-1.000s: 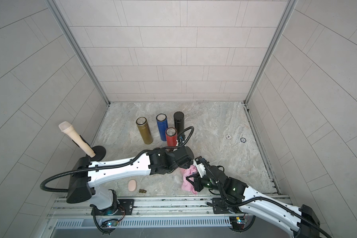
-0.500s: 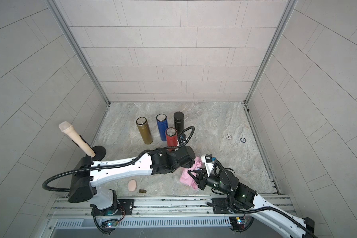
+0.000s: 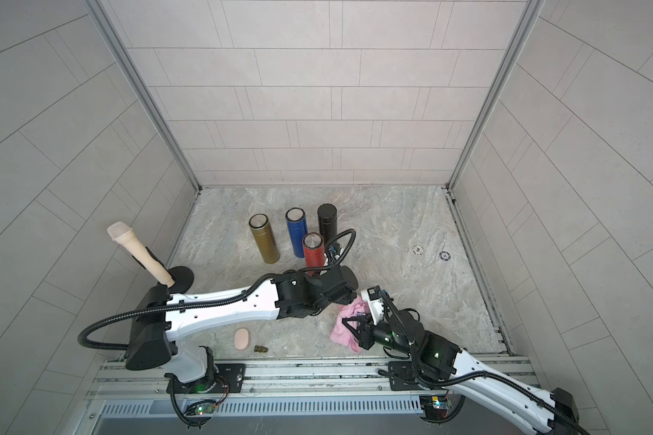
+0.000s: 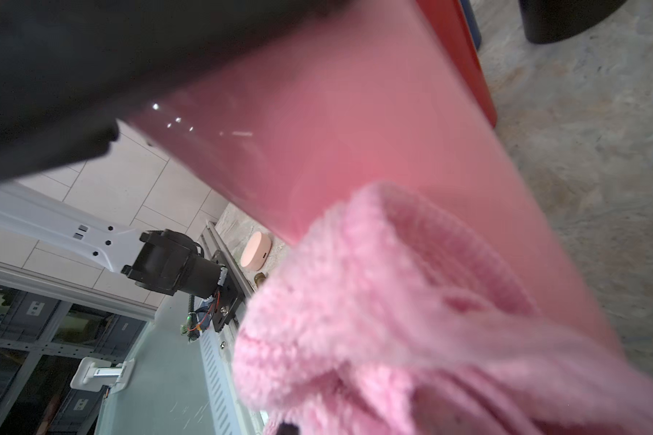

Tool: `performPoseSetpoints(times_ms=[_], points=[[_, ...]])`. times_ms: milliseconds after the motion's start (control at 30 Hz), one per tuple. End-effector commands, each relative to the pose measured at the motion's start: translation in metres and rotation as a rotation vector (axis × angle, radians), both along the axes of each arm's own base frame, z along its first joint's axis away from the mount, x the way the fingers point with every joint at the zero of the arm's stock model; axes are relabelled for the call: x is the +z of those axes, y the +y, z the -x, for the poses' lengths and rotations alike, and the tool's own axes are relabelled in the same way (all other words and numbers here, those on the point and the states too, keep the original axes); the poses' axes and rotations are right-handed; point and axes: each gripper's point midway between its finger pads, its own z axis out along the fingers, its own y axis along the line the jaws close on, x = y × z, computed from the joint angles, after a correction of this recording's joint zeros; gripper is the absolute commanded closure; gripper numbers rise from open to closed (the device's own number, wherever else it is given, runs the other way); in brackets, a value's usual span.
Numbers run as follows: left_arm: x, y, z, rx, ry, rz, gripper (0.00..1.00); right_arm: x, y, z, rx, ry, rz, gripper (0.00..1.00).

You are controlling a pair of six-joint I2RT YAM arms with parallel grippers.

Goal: Wipe the surface of the thermos
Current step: Wipe the dirt from the surface of the thermos.

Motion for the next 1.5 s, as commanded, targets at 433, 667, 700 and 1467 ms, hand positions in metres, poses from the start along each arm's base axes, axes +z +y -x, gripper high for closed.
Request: performPoseSetpoints(times_ms=[433, 667, 700, 1467], points=[[0.021, -0.018, -0.010, 0.009, -0.046, 0.069, 1.00, 0.046, 0.040, -0.018, 0.001, -0.074, -0.025, 1.00], [0.026, -0.003, -0.013, 0.014, -0.071, 0.041, 1.00, -0.003, 0.005, -0.022, -0.145, 0.040, 0.069, 1.00], [0.027, 0.000, -0.013, 0.012, -0.075, 0.035, 1.00, -0.008, -0.002, -0.021, -0.164, 0.053, 0.090, 1.00], [0.055, 0.010, 0.037, -0.802, -0.369, -0.199, 1.00, 0.009, -0.039, -0.066, -0.110, 0.331, 0.035, 1.00]])
